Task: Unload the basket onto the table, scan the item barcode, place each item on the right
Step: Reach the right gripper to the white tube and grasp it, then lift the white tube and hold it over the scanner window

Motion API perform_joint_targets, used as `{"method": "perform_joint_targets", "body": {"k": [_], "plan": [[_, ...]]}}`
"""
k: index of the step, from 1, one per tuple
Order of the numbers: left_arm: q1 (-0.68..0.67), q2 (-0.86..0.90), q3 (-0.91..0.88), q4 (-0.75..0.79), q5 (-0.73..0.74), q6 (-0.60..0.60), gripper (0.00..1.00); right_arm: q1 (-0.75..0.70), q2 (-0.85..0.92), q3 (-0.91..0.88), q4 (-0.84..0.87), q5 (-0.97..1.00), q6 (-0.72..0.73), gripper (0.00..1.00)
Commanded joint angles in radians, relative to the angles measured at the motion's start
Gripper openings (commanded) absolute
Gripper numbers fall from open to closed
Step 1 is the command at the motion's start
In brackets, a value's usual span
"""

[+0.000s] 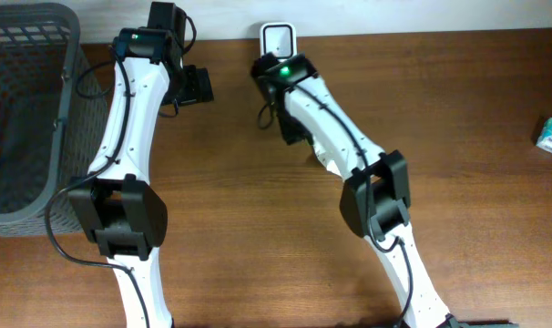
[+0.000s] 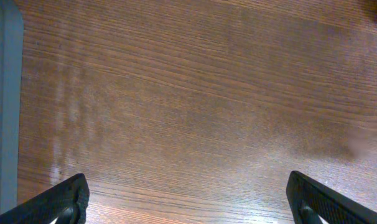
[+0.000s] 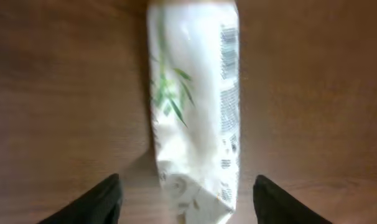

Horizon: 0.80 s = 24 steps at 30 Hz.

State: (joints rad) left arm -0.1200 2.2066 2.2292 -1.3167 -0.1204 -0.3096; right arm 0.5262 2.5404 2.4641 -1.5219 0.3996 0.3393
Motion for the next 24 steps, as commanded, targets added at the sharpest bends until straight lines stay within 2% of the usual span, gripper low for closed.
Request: {"method": "perform_joint_targets", "body": {"k": [1,7,11,13,15,16,18,19,22,23,24], "plan": [[0.005,-0.016,-0.003,0.001,0.000,0.000,0.99,0.005,-0.026,-0.054,0.045,0.088,0.013,0.66],[0.005,-0.016,-0.003,0.001,0.000,0.001,0.99,0.004,-0.026,-0.261,0.219,0.140,0.008,0.66],[0.005,-0.016,-0.003,0.001,0.000,0.001,0.99,-0.021,-0.026,-0.387,0.322,0.140,-0.034,0.70],[0.005,-0.016,-0.003,0.001,0.000,0.000,0.99,-0.037,-0.026,-0.412,0.335,0.134,-0.036,0.61],[0.005,-0.016,-0.003,0.001,0.000,0.001,0.99,-0.051,-0.027,-0.399,0.333,0.085,-0.037,0.45],[0.005,-0.016,-0.003,0.001,0.000,0.001,0.99,-0.064,-0.027,-0.373,0.325,0.027,-0.037,0.43],[0.005,-0.016,-0.003,0.001,0.000,0.001,0.99,-0.097,-0.027,-0.283,0.277,-0.104,-0.040,0.31],[0.005,-0.016,-0.003,0.001,0.000,0.000,0.99,-0.120,-0.027,-0.228,0.243,-0.190,-0.056,0.31],[0.005,-0.016,-0.003,0.001,0.000,0.000,0.99,-0.213,-0.027,-0.083,0.143,-0.593,-0.158,0.32],[0.005,-0.016,-0.003,0.001,0.000,0.001,0.99,-0.253,-0.027,-0.074,0.128,-0.772,-0.205,0.31],[0.005,-0.016,-0.003,0.001,0.000,0.001,0.99,-0.275,-0.027,-0.074,0.120,-0.864,-0.232,0.26]]}}
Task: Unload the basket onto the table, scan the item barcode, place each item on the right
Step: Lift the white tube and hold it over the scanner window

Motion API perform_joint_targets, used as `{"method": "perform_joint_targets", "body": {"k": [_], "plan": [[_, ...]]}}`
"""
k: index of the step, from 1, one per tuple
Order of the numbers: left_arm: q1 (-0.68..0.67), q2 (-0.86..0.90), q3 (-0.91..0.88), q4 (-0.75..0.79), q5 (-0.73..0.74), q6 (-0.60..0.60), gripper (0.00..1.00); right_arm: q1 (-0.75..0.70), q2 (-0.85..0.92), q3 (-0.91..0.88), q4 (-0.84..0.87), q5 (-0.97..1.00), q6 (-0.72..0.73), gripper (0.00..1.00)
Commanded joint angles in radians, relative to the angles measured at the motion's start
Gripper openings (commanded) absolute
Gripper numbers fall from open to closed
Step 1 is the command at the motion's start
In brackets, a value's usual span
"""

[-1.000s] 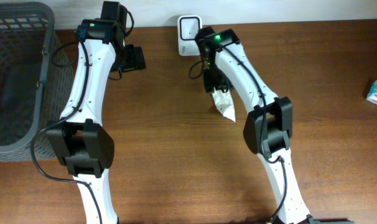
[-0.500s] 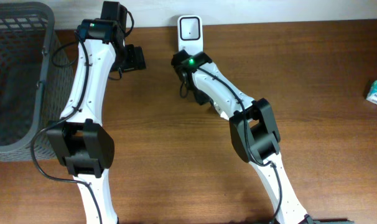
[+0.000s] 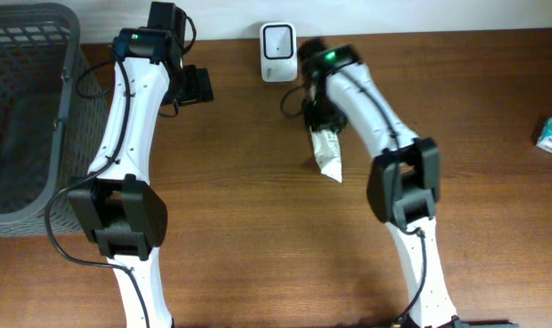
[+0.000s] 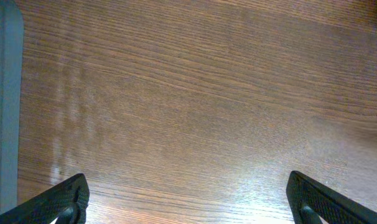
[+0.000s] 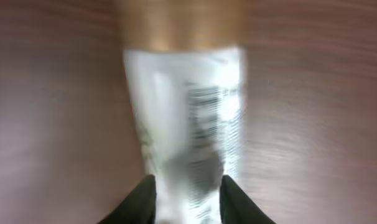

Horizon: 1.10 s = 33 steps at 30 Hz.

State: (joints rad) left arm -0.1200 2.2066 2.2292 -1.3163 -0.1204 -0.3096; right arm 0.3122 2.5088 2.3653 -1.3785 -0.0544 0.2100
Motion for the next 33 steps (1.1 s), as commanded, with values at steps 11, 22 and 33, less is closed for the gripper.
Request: {"method": "perform_joint_targets", "body": {"k": [11,22,33], "plan": [[0.005,-0.016,-0.003,0.000,0.000,0.001,0.99,0.018,-0.026,0.053,-0.058,0.124,-0.027,0.37],[0.005,-0.016,-0.003,0.000,0.000,0.001,0.99,0.206,0.023,-0.134,0.195,0.611,0.153,0.81],[0.005,-0.016,-0.003,0.000,0.000,0.001,0.99,0.083,0.006,-0.182,0.238,0.282,0.063,0.04]]}}
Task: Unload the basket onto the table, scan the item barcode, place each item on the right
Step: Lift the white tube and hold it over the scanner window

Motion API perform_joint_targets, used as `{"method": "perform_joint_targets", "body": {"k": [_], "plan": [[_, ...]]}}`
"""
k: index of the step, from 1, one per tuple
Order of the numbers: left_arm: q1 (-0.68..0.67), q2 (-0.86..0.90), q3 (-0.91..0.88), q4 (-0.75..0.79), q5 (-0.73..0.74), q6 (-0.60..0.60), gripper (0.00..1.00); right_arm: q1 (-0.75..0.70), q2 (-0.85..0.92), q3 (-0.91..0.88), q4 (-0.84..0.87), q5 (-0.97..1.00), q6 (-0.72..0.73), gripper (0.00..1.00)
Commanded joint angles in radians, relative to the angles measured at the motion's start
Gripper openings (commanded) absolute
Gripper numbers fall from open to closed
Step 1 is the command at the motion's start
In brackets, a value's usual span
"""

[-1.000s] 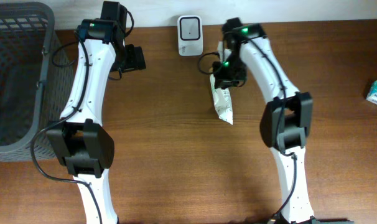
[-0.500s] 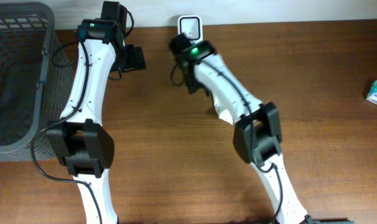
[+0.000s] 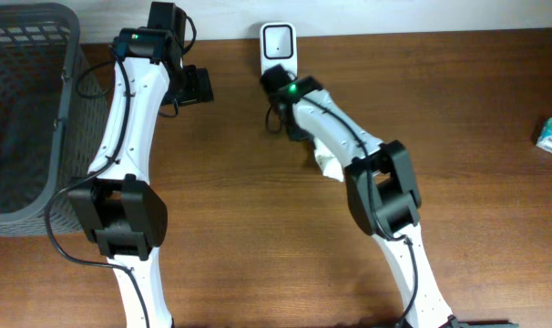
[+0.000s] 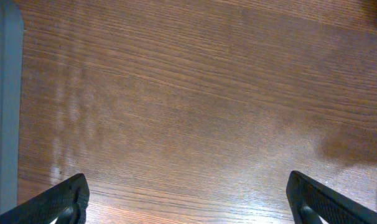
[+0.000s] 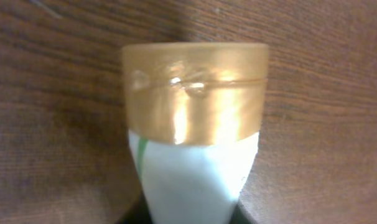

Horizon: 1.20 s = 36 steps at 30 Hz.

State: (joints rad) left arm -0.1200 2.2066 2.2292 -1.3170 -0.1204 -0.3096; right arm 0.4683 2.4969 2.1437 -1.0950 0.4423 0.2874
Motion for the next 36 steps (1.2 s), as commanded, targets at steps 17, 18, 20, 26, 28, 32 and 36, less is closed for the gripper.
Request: {"method": "perform_joint_targets", "body": {"k": [17,18,20,26,28,32,36], "plan": [[0.005,-0.016,-0.003,0.001,0.000,0.000,0.99,-0.408,-0.027,0.120,-0.272,-0.770,-0.115,0.50],[0.005,-0.016,-0.003,0.001,0.000,0.001,0.99,-0.402,-0.036,0.191,-0.325,-0.680,-0.115,0.56],[0.005,-0.016,-0.003,0.001,0.000,0.001,0.99,-0.369,-0.043,0.372,-0.451,-0.532,-0.127,0.57],[0.005,-0.016,-0.003,0.001,0.000,0.001,0.99,-0.192,-0.033,0.401,-0.593,-0.463,-0.112,0.71],[0.005,-0.016,-0.003,0.001,0.000,0.001,0.99,-0.150,-0.033,0.349,-0.592,-0.415,-0.038,0.77],[0.005,-0.016,-0.003,0.001,0.000,0.001,0.99,-0.106,-0.033,0.176,-0.504,-0.379,0.057,0.85],[0.005,-0.016,-0.003,0.001,0.000,0.001,0.99,-0.113,-0.033,0.005,-0.382,-0.370,0.093,0.79]]}}
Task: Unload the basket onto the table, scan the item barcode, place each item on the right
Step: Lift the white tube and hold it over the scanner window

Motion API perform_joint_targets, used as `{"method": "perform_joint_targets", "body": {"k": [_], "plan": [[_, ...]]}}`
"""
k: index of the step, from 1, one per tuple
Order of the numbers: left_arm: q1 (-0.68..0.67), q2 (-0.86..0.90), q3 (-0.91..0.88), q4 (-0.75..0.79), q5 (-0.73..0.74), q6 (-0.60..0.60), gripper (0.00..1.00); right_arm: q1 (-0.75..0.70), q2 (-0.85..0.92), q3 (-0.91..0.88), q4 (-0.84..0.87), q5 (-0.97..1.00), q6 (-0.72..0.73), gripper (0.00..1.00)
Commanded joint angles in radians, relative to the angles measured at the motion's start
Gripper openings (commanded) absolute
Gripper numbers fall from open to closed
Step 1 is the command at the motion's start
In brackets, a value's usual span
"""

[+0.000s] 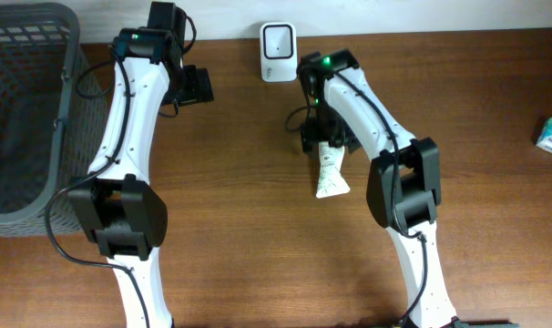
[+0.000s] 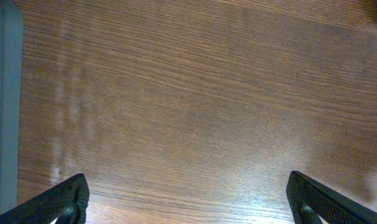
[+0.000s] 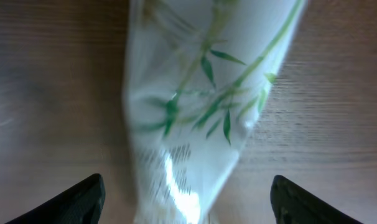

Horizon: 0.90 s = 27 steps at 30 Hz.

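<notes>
A white tube with green bamboo leaves (image 1: 329,173) lies on the wooden table, below and right of the white barcode scanner (image 1: 278,39) at the table's back edge. My right gripper (image 1: 323,137) hovers over the tube's upper end. In the right wrist view the tube (image 3: 201,93) lies between the wide-apart fingers of the right gripper (image 3: 188,205), which is open. Some fine print shows low on the tube, blurred. My left gripper (image 2: 188,205) is open over bare wood, left of the scanner, in the overhead view (image 1: 199,87).
A dark grey mesh basket (image 1: 21,109) fills the table's far left; its rim (image 2: 2,93) shows in the left wrist view. A small green box and a red item sit at the right edge.
My right gripper was shut on the tube, whose gold cap faced the wrist camera, close below the scanner. Now it is open, further right, with the tube lying on the table beneath it. The left arm is unchanged.
My right gripper was open over the lying tube. Then it was shut on it, right of the scanner. Then it held the tube just below the scanner. Now the gripper is open and the tube lies on the table. The left gripper stayed open and still.
</notes>
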State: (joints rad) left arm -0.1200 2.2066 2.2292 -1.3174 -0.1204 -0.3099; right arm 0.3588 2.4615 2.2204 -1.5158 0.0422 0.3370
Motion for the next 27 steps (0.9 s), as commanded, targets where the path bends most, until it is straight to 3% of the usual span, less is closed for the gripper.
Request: {"method": "perform_joint_targets", "body": {"k": [1,3,4,6,12,14,21,27], "plan": [[0.005,-0.016,-0.003,0.002,0.000,0.001,0.99,-0.008,0.002,-0.100,0.068,0.030,0.043,0.66],[0.005,-0.016,-0.003,0.002,0.000,0.001,0.99,-0.012,0.002,-0.119,0.122,0.030,0.042,0.38],[0.005,-0.016,-0.003,0.002,0.000,0.001,0.99,-0.013,0.002,-0.113,0.142,0.017,0.042,0.15],[0.005,-0.016,-0.003,0.002,0.000,0.001,0.99,-0.014,0.002,-0.053,0.148,0.016,0.036,0.04],[0.005,-0.016,-0.003,0.002,0.000,0.001,0.99,-0.015,0.002,0.358,0.096,0.040,0.009,0.04],[0.005,-0.016,-0.003,0.002,0.000,0.001,0.99,-0.012,0.002,0.468,0.236,0.041,0.008,0.04],[0.005,-0.016,-0.003,0.002,0.000,0.001,0.99,-0.003,0.094,0.432,0.770,0.041,0.010,0.04],[0.005,-0.016,-0.003,0.002,0.000,0.001,0.99,0.024,0.163,0.431,0.944,0.019,0.020,0.04]]}}
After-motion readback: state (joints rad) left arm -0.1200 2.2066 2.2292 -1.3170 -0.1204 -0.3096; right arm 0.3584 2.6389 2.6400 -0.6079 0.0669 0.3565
